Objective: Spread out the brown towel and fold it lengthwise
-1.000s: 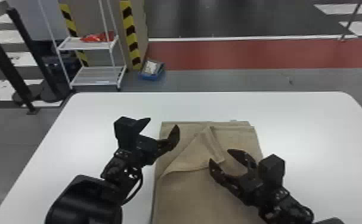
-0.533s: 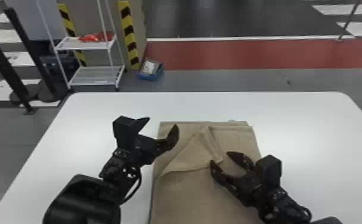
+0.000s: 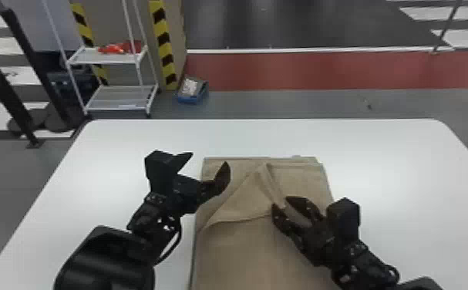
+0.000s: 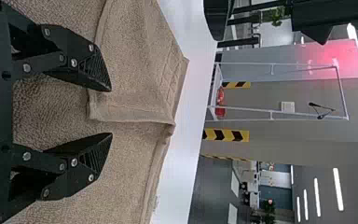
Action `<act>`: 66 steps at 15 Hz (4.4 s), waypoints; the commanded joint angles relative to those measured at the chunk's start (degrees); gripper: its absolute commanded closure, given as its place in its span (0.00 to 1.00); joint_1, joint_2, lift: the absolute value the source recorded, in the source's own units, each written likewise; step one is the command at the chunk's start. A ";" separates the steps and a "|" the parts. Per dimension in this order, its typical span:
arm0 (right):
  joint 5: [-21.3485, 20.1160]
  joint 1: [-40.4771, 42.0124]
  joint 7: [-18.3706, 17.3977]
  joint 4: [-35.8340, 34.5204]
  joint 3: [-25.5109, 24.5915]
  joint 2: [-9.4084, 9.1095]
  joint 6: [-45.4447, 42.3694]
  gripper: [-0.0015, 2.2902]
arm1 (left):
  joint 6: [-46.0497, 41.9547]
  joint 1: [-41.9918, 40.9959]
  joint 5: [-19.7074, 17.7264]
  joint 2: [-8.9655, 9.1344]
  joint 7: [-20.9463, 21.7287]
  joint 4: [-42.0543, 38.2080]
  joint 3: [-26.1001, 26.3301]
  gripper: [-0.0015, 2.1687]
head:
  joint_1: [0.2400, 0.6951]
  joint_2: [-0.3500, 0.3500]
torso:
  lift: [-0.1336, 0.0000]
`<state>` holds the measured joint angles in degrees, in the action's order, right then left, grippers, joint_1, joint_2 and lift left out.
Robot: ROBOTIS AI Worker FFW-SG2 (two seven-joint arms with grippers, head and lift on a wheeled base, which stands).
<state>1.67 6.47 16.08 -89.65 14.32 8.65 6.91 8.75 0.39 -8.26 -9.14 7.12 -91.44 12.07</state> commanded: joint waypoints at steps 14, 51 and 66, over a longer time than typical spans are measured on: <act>-0.18 2.32 -1.49 -3.60 -1.40 0.05 -4.31 0.44 | 0.00 2.95 0.70 0.44 0.00 4.34 1.03 0.07 | 1.00 0.57 | 0.07; 1.93 5.74 -0.79 -5.97 -9.93 0.76 -4.83 0.43 | 8.79 21.32 7.03 0.70 10.99 28.07 0.85 0.24 | 1.00 0.48 | 0.07; 1.76 5.30 -0.79 -9.14 -11.95 1.72 -0.97 0.44 | 18.11 14.29 3.07 0.53 9.93 12.60 -4.95 0.66 | 1.00 0.47 | 0.07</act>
<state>3.37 11.93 15.27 -97.12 3.33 9.89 4.05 23.54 16.12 -4.91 -8.53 17.24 -74.61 8.89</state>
